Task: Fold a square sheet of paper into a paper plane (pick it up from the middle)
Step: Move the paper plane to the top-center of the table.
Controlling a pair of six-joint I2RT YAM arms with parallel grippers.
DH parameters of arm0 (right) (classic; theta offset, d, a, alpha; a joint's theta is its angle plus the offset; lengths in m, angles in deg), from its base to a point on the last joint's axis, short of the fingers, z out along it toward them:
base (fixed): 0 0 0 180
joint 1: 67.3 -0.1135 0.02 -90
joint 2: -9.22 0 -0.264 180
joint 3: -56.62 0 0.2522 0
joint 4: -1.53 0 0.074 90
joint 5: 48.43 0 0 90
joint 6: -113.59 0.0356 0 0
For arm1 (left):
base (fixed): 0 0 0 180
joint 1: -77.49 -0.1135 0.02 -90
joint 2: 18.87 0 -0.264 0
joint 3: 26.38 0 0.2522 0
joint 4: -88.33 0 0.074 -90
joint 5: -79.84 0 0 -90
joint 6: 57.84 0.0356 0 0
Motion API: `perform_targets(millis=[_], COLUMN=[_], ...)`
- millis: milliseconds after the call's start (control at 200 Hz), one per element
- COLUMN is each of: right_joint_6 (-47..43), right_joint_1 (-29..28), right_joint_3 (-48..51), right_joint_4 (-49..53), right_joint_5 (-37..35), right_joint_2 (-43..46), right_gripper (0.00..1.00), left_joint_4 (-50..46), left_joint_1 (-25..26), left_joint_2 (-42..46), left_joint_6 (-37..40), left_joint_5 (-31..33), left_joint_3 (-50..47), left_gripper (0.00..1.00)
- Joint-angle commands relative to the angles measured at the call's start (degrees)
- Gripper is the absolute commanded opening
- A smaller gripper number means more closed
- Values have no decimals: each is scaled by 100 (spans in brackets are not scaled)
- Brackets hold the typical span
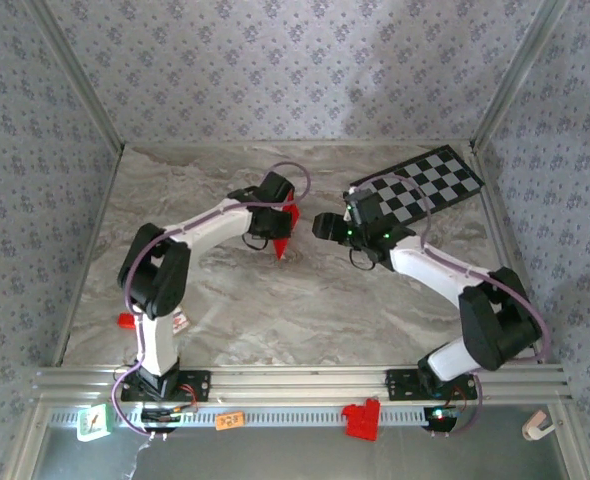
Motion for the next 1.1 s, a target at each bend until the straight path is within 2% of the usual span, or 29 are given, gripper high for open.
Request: perform_targets(millis=[0,190,520,780,1094], right_joint_6=[-299,-255,-185,-85,-39], right_joint_1=[74,200,352,437,476], right_joint_3=[239,604,877,978,984], right_joint_4=[388,393,367,263,239], right_joint_5=[-667,-751,-583,-390,-340], right_joint_2=[343,774,1129,1157,1104], right_gripper=[76,76,75,73,72], left_joint_4=[-357,-458,-1001,-1072,-1115], left_joint_1=[-48,-112,-291,-312,-313], left_joint_2=[-261,-856,-1707,-1997,-2135], left_joint_6=[213,120,-48,-102,-111], left_joint_5=[488,804,686,485,572], left_joint_3=[525,1176,2039,2218,2270], left_gripper=[6,7,8,14,23])
